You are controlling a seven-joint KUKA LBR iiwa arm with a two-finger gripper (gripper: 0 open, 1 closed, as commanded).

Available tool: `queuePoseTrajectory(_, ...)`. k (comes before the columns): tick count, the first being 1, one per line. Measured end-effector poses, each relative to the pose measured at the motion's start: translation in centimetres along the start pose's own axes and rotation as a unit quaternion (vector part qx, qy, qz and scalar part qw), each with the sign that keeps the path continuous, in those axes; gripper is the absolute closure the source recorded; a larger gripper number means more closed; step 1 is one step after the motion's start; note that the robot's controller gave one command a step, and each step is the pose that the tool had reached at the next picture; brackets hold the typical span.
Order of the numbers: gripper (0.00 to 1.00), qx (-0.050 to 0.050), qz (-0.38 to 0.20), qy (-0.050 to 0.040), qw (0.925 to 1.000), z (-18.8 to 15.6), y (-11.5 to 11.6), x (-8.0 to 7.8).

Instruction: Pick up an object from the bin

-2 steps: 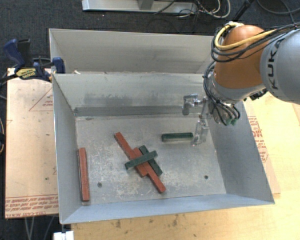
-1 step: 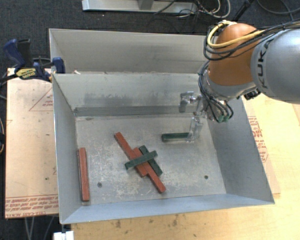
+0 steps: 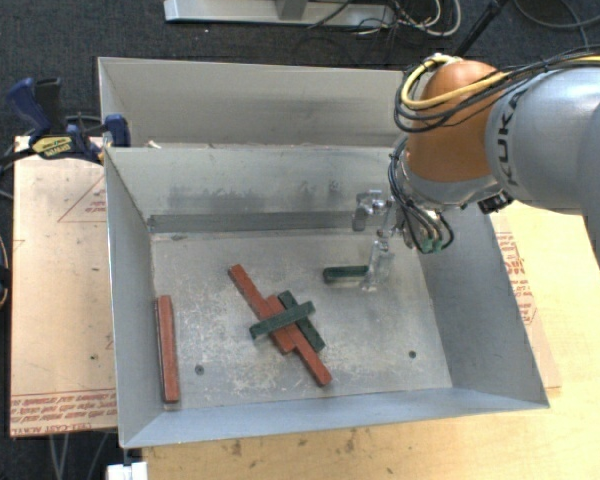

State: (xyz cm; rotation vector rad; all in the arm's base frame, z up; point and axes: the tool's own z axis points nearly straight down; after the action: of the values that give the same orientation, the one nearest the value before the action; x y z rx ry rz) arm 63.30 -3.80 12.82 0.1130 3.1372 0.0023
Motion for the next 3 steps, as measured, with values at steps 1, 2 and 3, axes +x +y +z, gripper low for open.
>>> queuePoseTrajectory(1, 0.0, 0.0, -0.017, -0.0015, 0.9999, 5.1, 0.4, 0.2)
queuePoseTrajectory(2, 1.0, -0.001, 0.007, -0.0011, 1.0, 7.1, 0.3, 0.2)
queuePoseTrajectory(3, 1.0, -0.001, 0.012, -0.0015, 0.9999, 6.9, 0.3, 0.2)
